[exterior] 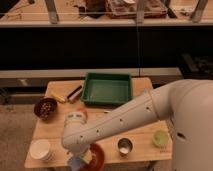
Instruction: Wipe red bowl with sponge
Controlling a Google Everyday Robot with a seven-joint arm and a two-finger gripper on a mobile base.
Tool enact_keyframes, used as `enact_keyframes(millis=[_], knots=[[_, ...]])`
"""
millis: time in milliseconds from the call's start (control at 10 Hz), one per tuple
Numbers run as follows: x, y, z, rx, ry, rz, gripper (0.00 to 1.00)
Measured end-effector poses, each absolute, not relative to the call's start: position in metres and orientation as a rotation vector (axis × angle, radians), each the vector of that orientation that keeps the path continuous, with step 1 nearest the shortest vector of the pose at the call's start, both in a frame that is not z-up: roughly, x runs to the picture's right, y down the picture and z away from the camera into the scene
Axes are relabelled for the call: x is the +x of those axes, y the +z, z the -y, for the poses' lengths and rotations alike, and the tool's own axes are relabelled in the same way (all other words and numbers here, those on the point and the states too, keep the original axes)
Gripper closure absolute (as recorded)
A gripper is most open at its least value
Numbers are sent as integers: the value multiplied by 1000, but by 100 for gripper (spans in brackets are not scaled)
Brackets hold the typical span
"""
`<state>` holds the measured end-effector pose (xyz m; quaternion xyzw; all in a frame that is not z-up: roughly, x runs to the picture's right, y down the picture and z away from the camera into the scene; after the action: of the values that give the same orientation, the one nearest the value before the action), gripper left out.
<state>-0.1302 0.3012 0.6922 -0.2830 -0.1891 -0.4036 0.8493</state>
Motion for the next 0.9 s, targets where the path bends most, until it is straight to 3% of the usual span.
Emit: enact_keyframes(millis=[900], knots=[[-74, 658, -311, -633, -800, 356, 82]])
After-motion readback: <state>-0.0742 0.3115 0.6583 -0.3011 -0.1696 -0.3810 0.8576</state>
